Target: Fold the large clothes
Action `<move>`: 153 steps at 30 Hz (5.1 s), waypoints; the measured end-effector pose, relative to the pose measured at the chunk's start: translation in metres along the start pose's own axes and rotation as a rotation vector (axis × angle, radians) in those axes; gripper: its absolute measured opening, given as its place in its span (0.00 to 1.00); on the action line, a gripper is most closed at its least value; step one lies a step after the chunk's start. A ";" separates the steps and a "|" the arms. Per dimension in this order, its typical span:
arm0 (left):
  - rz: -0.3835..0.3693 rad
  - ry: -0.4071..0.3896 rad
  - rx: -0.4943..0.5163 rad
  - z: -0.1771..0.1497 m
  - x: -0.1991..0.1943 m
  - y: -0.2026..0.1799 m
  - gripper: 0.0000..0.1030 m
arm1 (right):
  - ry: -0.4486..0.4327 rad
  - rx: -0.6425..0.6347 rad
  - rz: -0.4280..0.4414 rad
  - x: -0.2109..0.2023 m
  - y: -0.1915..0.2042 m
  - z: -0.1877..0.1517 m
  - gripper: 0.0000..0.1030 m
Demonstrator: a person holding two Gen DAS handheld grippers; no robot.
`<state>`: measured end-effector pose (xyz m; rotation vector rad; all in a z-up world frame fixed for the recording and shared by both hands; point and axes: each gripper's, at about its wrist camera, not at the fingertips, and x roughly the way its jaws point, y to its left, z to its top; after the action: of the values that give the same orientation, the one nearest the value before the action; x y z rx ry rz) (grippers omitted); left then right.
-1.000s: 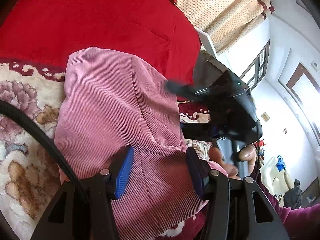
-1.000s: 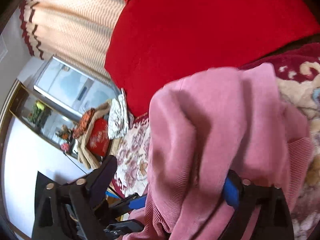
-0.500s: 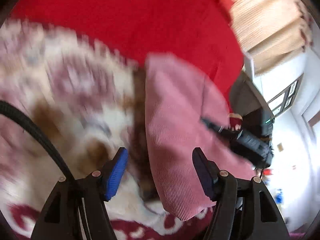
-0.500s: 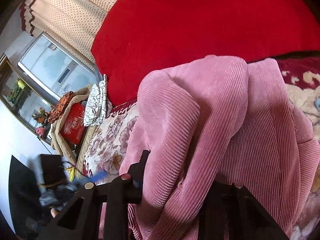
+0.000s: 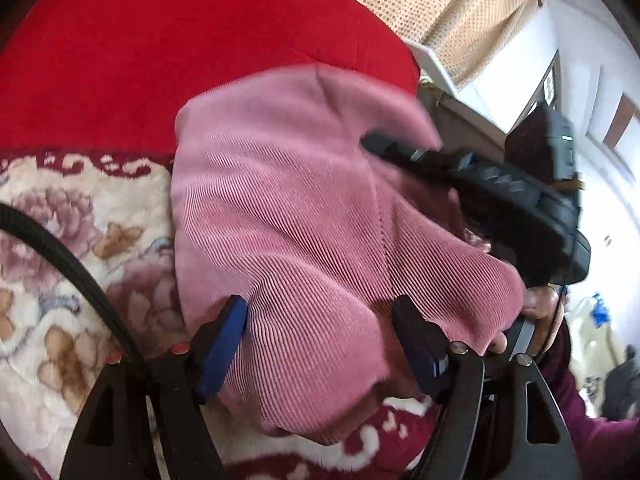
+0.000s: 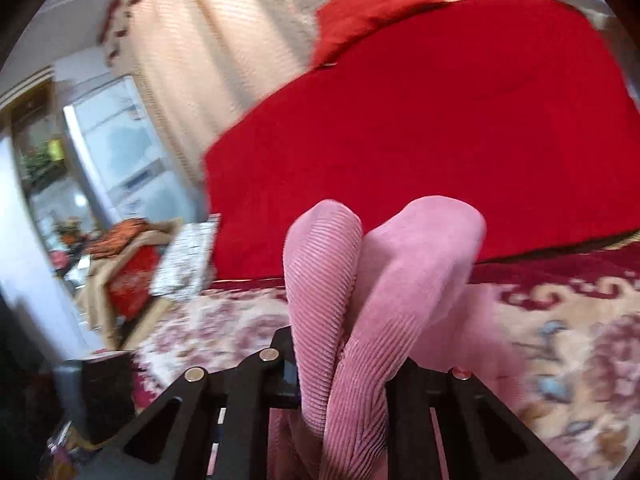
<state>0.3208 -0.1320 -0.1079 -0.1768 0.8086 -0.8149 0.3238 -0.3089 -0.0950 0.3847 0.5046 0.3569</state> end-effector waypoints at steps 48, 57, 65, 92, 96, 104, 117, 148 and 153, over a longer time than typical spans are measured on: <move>0.100 0.094 -0.045 -0.025 0.002 0.047 0.89 | 0.332 0.187 -0.171 0.008 -0.044 -0.077 0.32; 0.104 0.130 -0.030 -0.025 0.013 0.039 0.95 | 0.304 0.250 -0.247 0.059 -0.062 0.014 0.34; 0.101 0.131 -0.057 -0.018 0.016 0.041 0.99 | 0.405 0.349 -0.220 0.102 -0.097 0.004 0.35; 0.019 0.004 -0.160 -0.004 -0.039 0.061 0.99 | 0.328 0.145 -0.060 0.040 -0.004 0.020 0.36; 0.056 -0.067 -0.164 -0.002 -0.059 0.065 0.99 | 0.293 0.118 -0.075 0.001 0.009 -0.010 0.36; 0.284 0.063 -0.073 -0.018 -0.024 0.052 0.99 | 0.289 0.096 -0.151 -0.004 -0.006 -0.064 0.36; 0.536 -0.110 0.048 -0.010 -0.057 0.028 0.99 | -0.028 -0.040 -0.251 -0.070 0.024 -0.048 0.78; 0.684 -0.137 0.047 -0.005 -0.055 0.026 0.99 | 0.043 -0.074 -0.220 -0.048 0.023 -0.062 0.53; 0.642 -0.073 0.055 -0.009 -0.035 0.019 0.99 | 0.215 -0.030 -0.209 -0.020 0.003 -0.073 0.52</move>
<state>0.3112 -0.0929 -0.1024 0.1031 0.7126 -0.2220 0.2681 -0.2951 -0.1447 0.2622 0.7426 0.2044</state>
